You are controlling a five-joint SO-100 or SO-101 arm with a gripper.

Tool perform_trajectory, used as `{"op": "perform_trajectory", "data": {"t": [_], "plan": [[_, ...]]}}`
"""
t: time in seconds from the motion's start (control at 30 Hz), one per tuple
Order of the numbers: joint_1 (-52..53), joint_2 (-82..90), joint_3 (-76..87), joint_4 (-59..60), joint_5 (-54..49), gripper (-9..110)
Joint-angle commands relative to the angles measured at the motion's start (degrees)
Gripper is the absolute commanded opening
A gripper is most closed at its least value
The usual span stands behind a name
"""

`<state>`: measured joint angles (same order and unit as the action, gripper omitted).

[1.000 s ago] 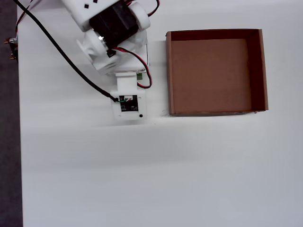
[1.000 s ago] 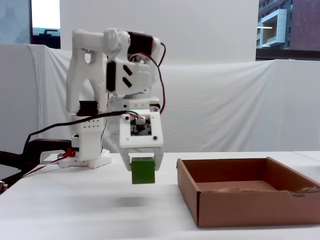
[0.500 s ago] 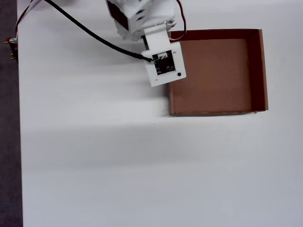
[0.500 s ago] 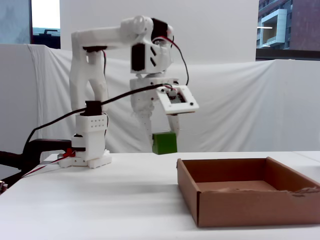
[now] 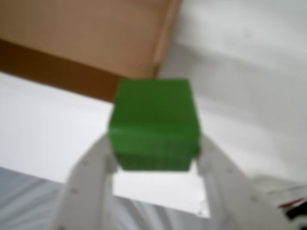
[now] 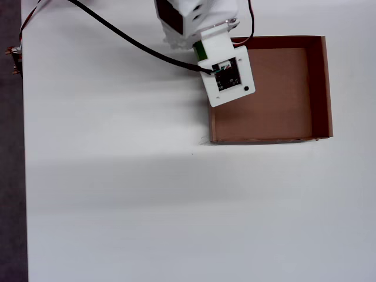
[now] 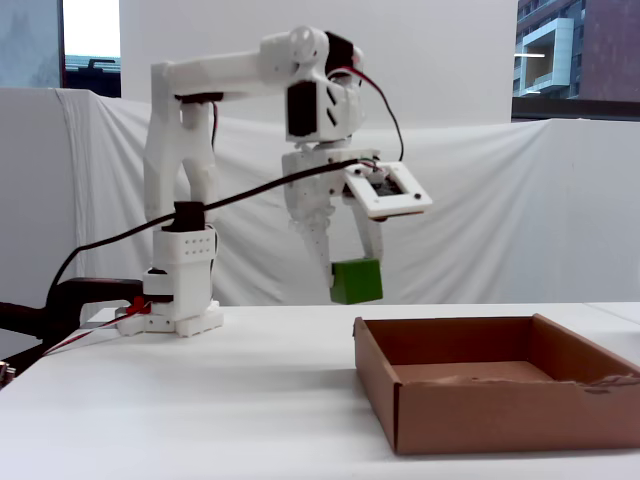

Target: Grasp a green cube and put it in a box.

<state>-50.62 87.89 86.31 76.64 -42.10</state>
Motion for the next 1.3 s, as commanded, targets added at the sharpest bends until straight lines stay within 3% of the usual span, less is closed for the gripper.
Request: {"op": "perform_trajectory", "data": {"t": [0.0,0.7,1.27], "plan": [[-1.2,-0.4,-4.5,0.2,-0.5,15],[-4.0,-14.2,-18.6,0.2,-0.4,15],[-4.8,-20.1,-20.9,0.0,-0.2,15]]}}
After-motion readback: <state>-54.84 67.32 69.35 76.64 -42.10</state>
